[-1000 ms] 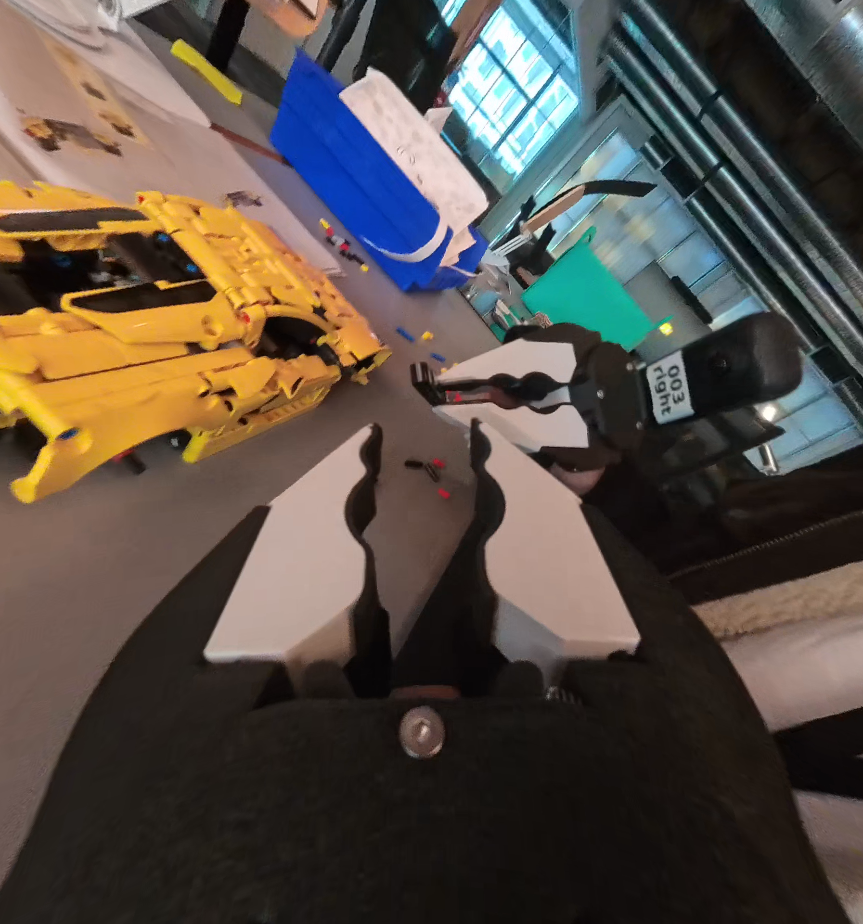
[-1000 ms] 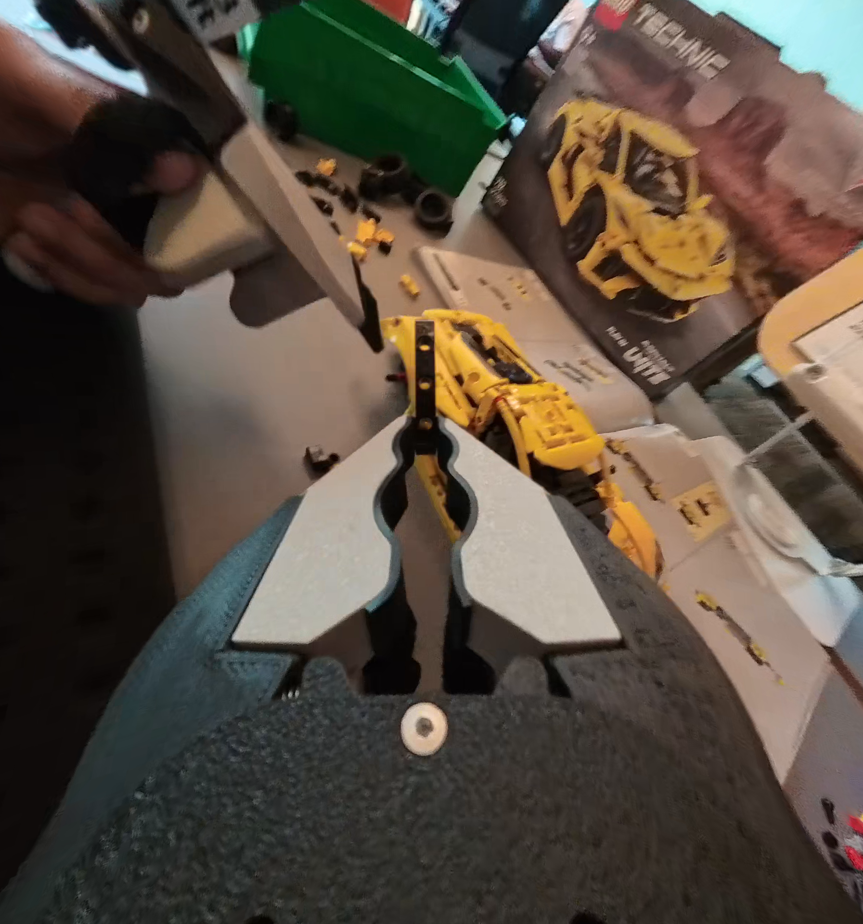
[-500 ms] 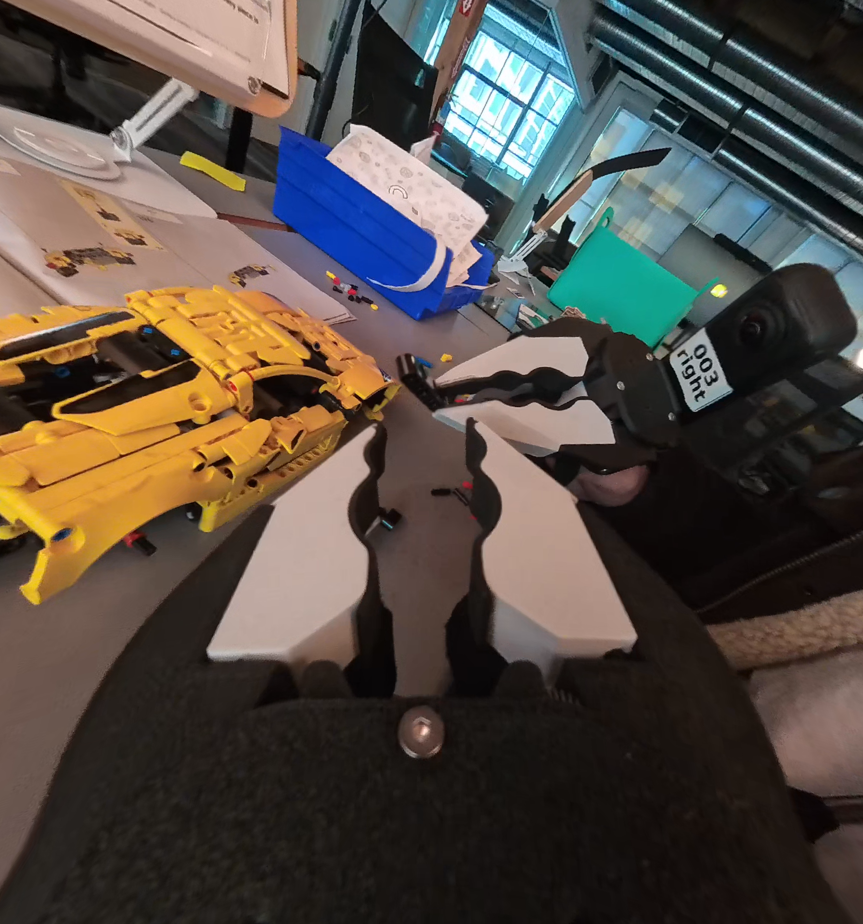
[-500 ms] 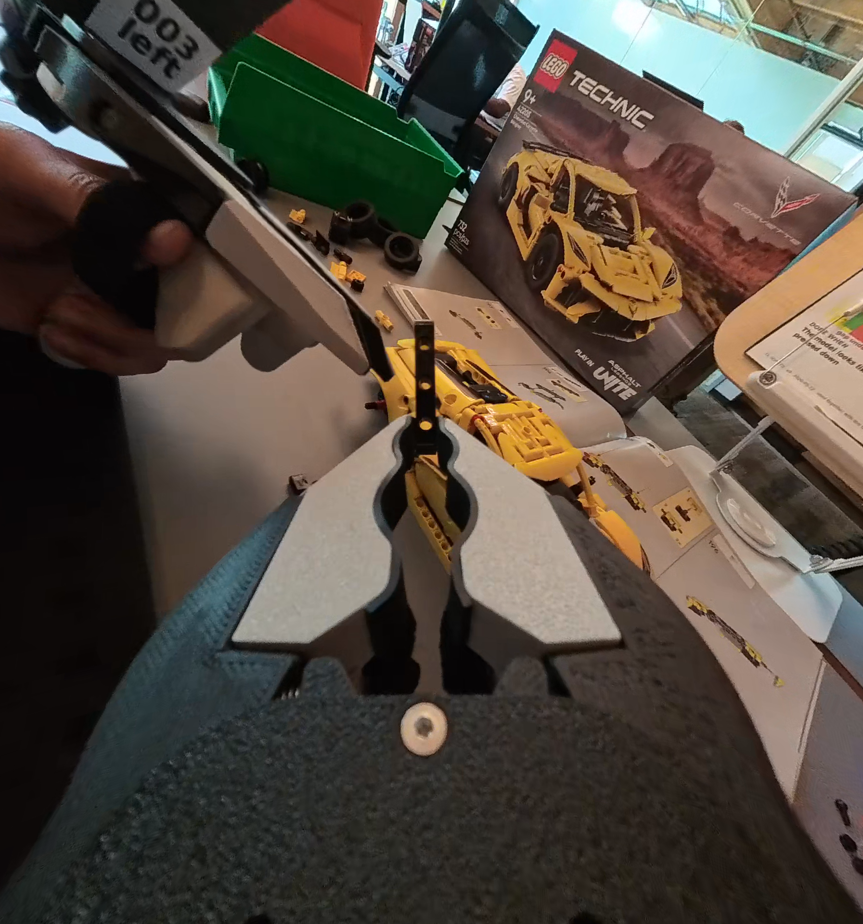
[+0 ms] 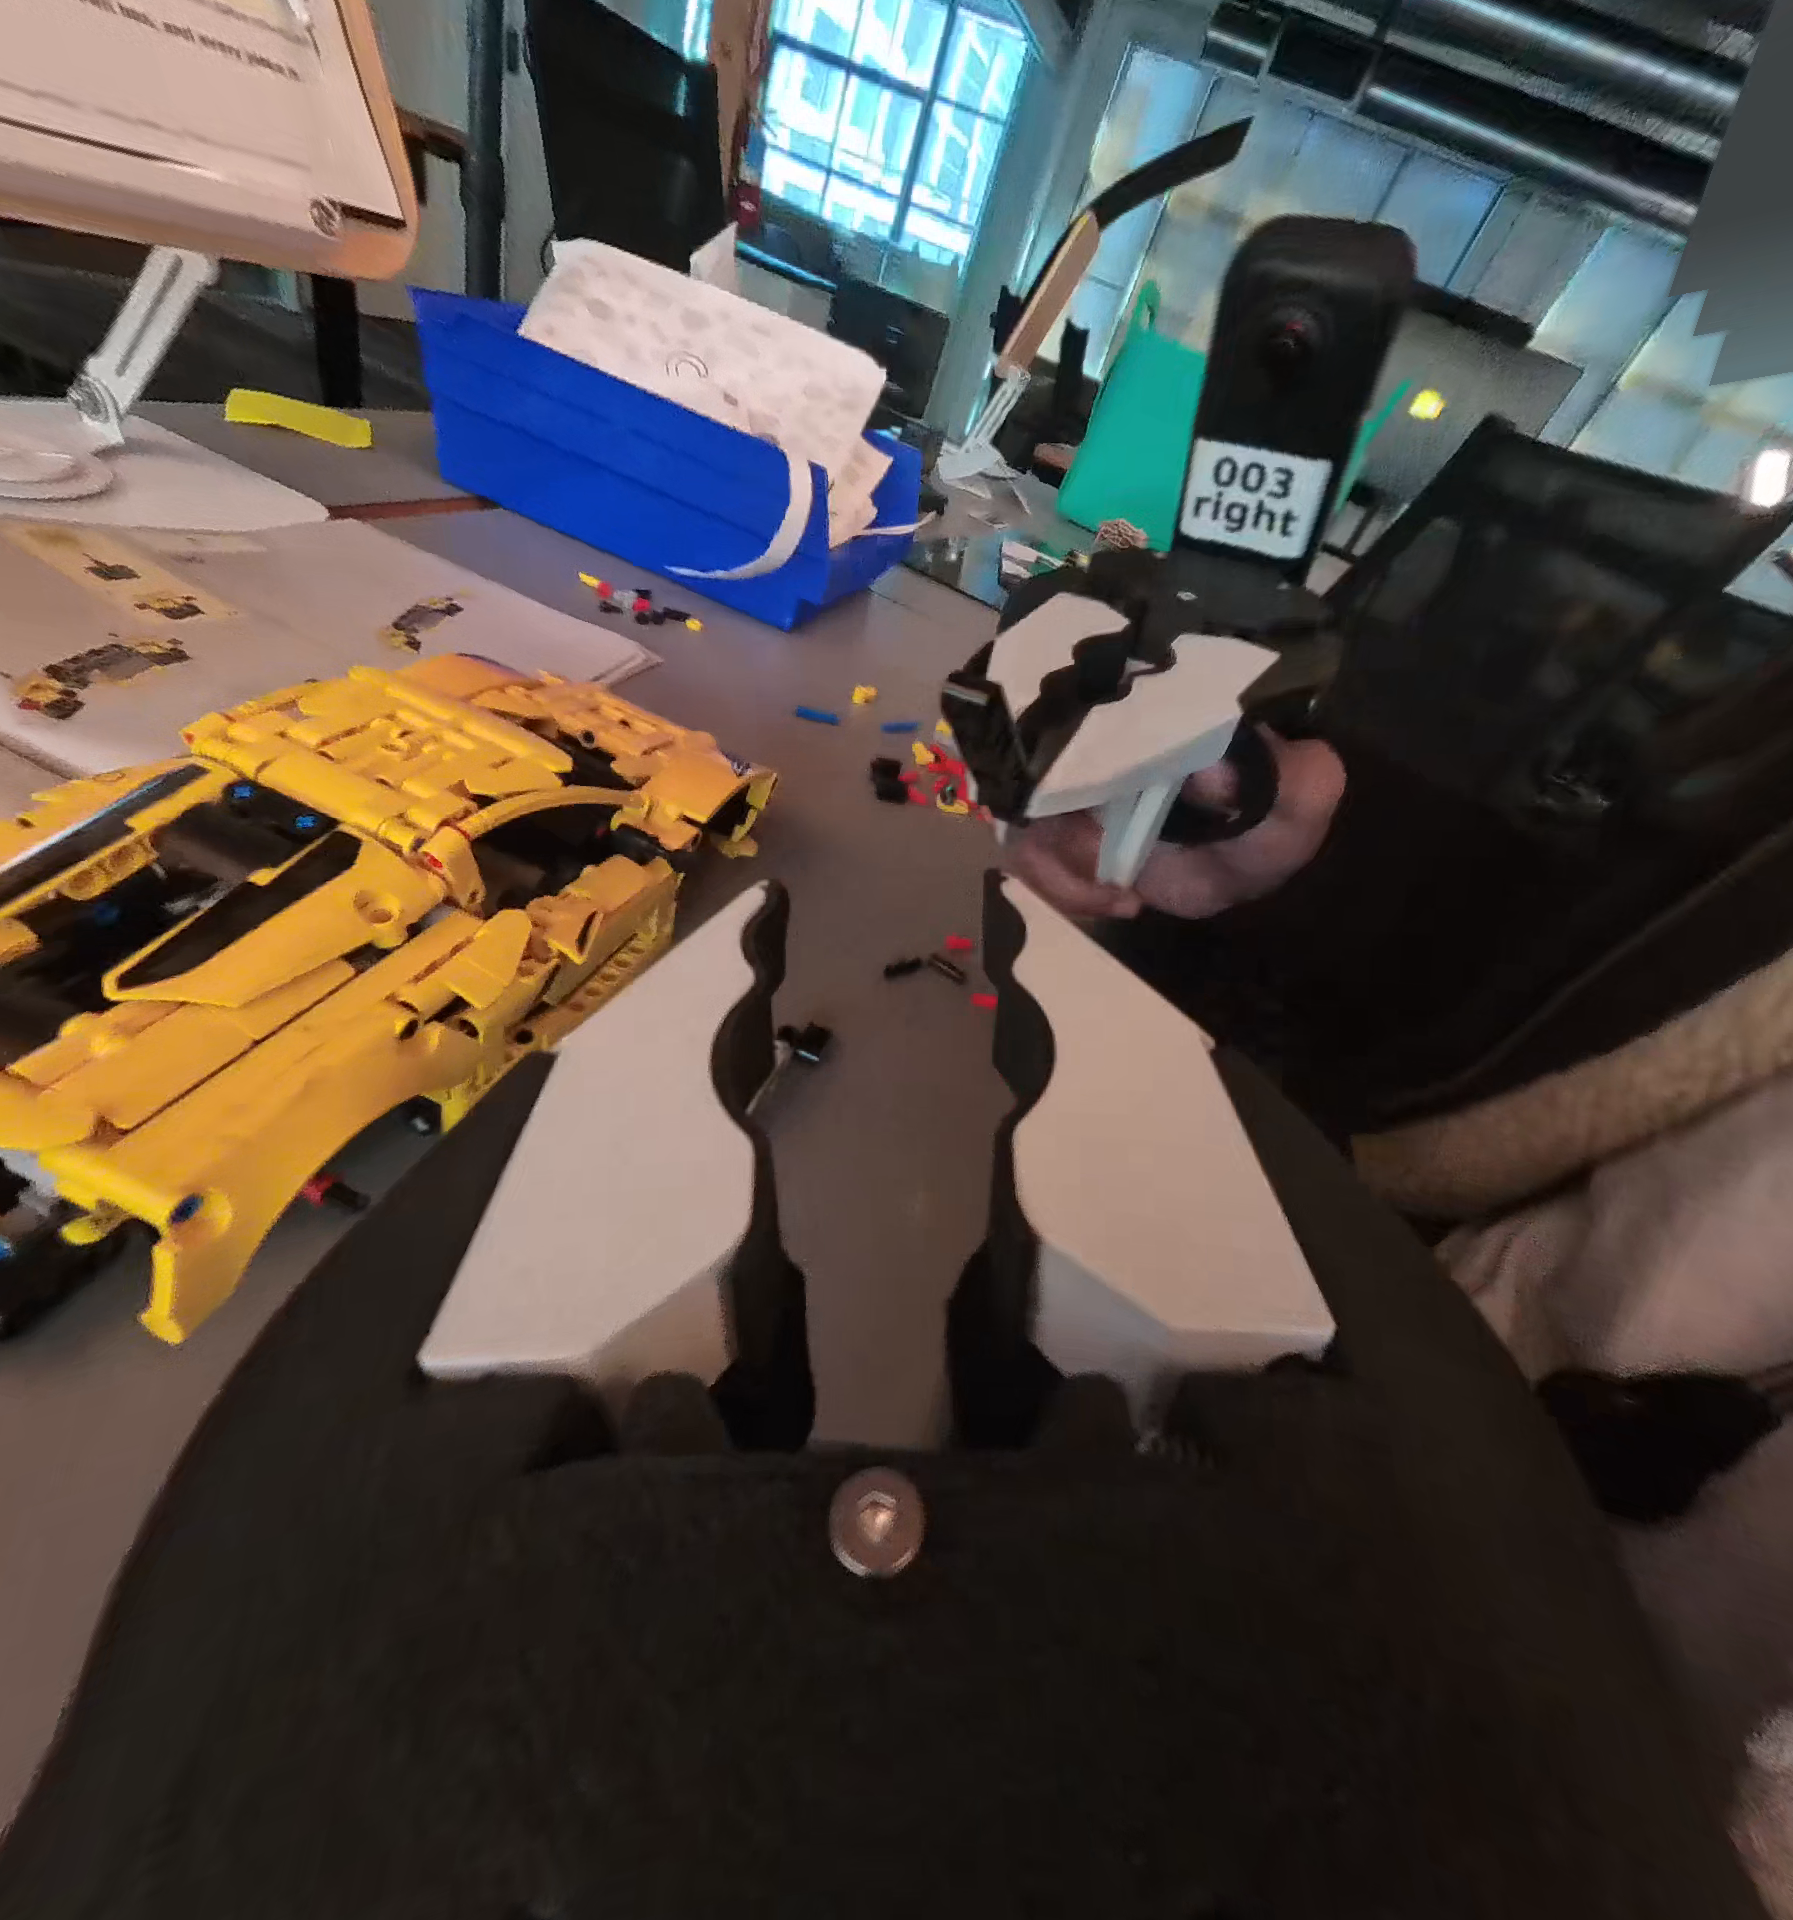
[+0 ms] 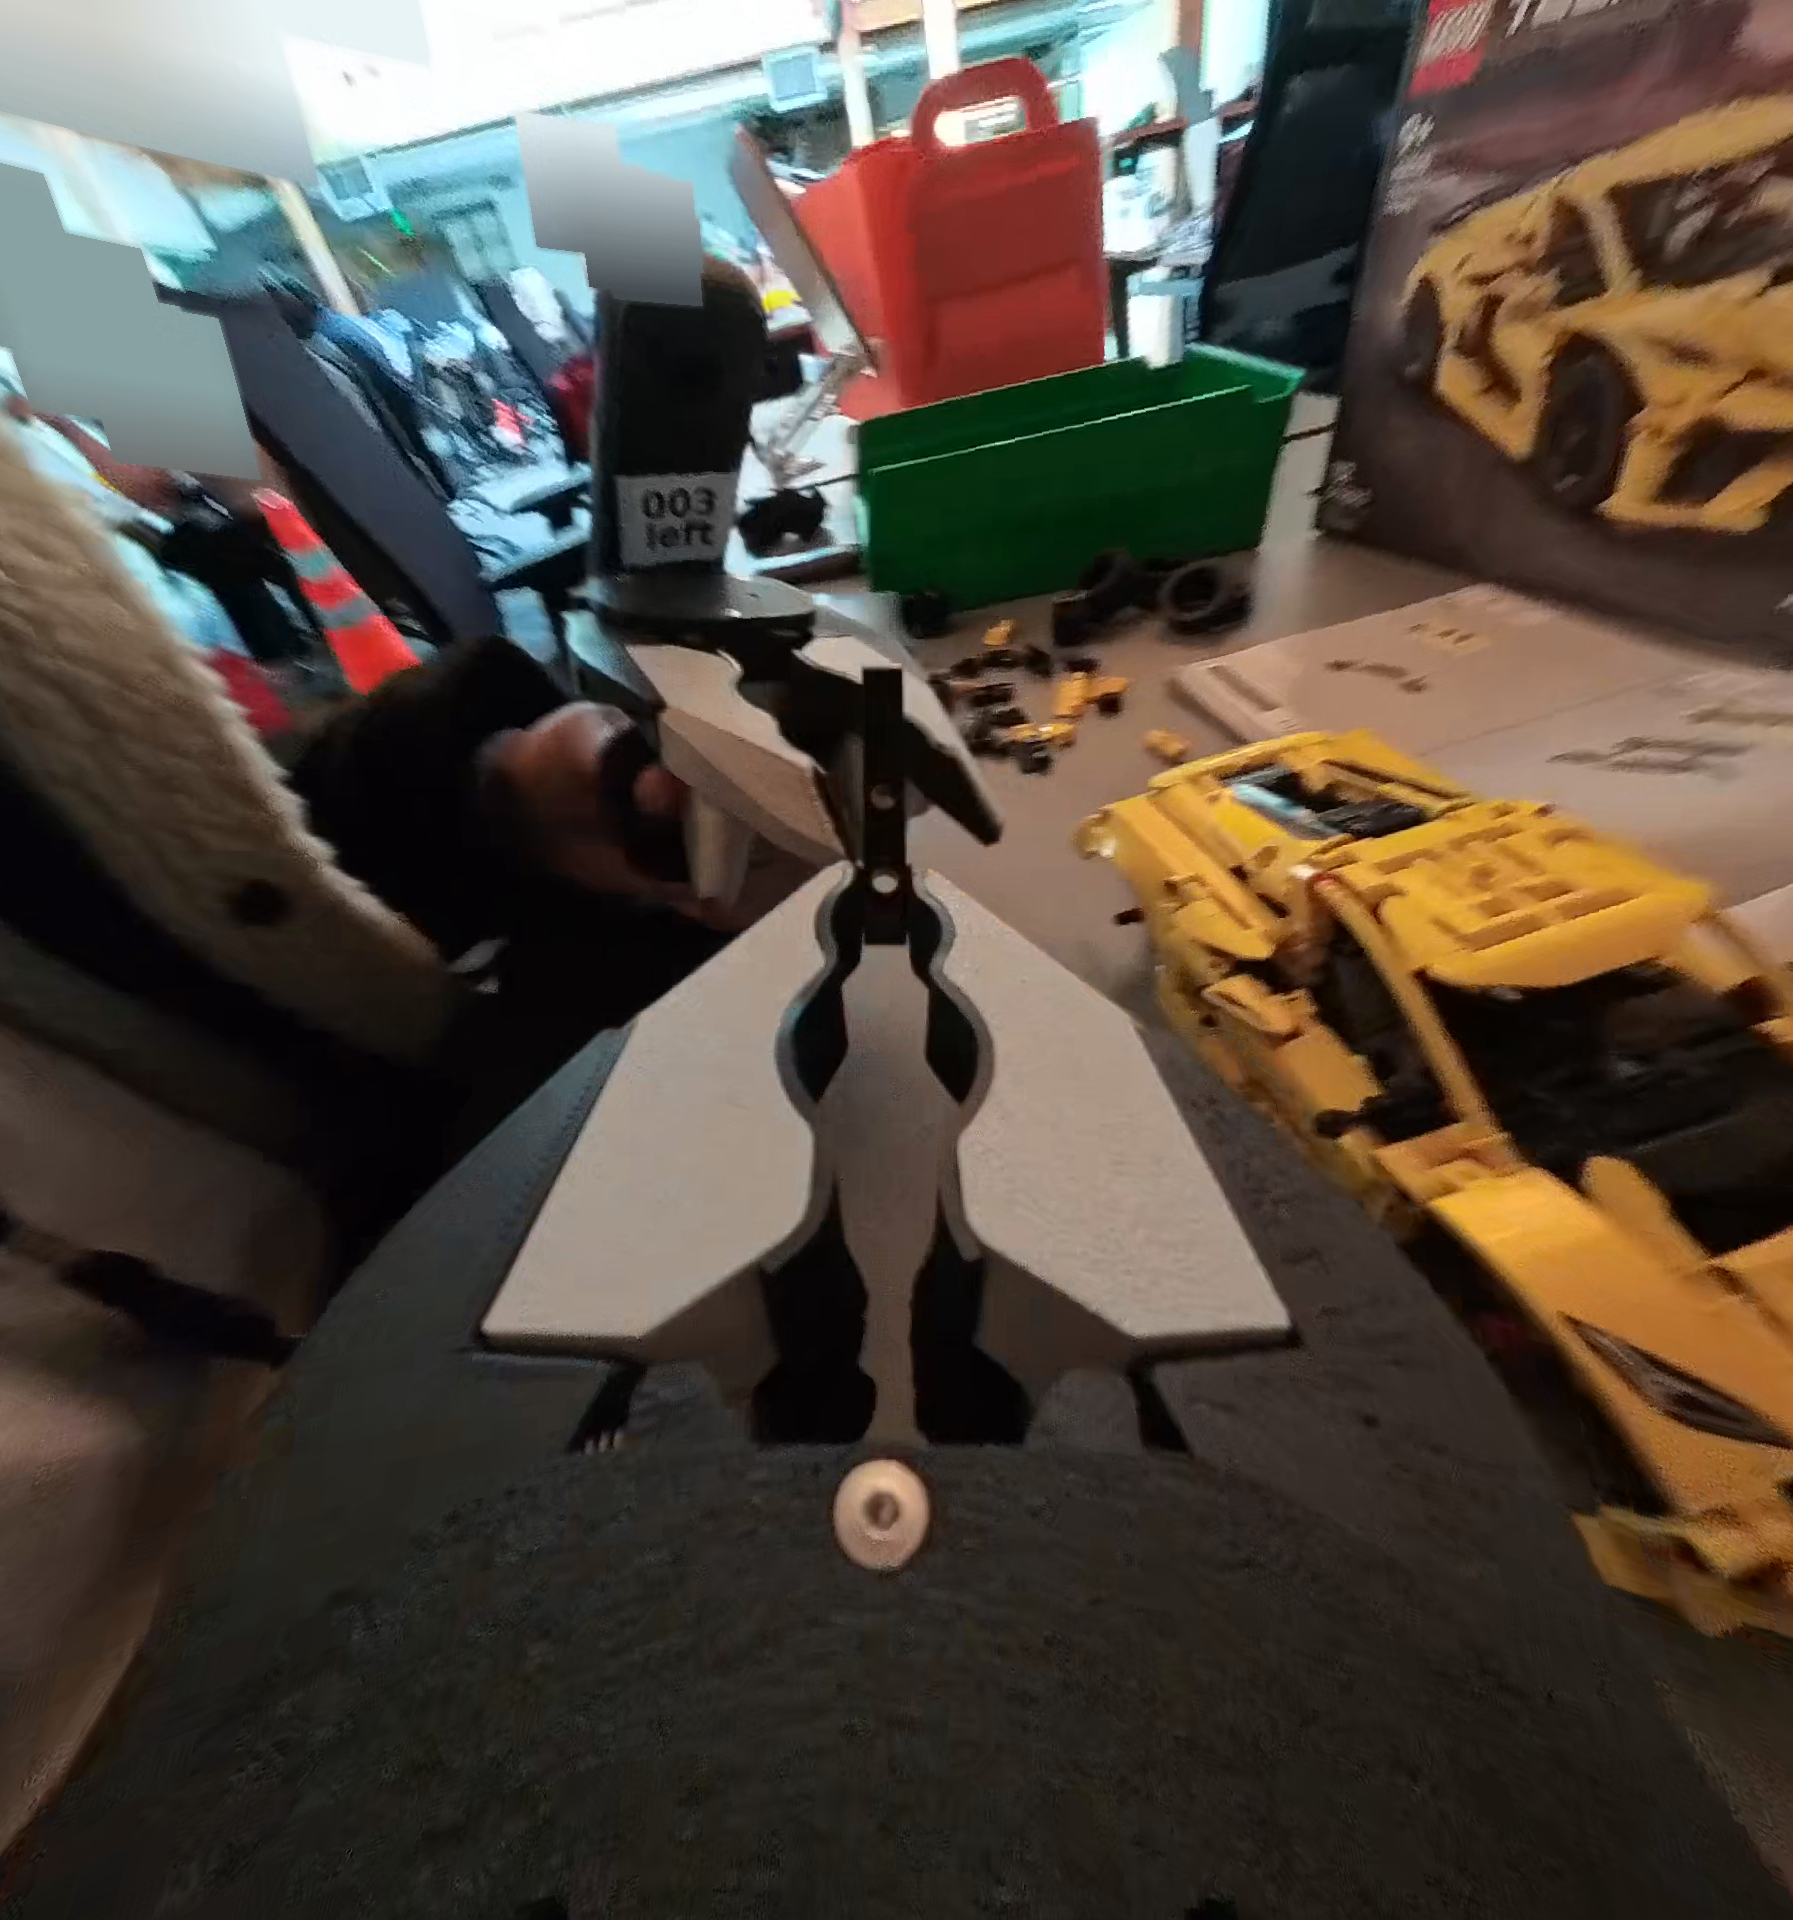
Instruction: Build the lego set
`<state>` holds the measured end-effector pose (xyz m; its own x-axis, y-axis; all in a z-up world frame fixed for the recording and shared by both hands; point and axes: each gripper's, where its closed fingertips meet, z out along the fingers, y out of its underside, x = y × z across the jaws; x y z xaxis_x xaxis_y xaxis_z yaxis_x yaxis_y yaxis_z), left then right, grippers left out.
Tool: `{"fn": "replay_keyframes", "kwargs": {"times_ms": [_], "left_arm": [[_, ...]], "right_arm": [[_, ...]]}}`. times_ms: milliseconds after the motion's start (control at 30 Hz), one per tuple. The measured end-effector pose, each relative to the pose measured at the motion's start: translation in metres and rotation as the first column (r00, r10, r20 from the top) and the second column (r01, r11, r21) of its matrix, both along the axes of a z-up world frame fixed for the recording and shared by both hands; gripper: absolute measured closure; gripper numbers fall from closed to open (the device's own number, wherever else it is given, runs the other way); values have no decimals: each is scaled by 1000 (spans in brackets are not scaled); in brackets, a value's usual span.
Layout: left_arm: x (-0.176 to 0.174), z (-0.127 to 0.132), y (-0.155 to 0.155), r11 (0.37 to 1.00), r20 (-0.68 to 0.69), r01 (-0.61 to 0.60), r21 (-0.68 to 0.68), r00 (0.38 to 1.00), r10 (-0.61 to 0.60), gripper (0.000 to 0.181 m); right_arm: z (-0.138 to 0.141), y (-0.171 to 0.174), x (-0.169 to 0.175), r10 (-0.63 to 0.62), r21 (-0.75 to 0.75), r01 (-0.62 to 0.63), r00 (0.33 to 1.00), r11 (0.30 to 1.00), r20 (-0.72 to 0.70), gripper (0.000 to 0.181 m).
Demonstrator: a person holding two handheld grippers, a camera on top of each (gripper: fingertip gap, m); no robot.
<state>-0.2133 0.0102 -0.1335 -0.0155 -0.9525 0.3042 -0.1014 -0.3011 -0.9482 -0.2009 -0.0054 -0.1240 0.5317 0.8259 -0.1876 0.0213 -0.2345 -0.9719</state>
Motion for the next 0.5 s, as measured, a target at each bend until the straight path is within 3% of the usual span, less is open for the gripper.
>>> {"fn": "replay_keyframes", "kwargs": {"times_ms": [100,267,500], "left_arm": [[1,7,-5,1000,48,9,29,999,-10,143],[-1,7,1,997,46,-39,63,998,36,144],[2,13,-20,996,79,80,27,994,-81,144]], "right_arm": [[2,-2,4,30,-53,-33,998,998,-49,175],[-6,-4,4,28,25,-30,998,999,60,175],[-12,-12,-3,95,-32,-93,993,995,63,175]]}}
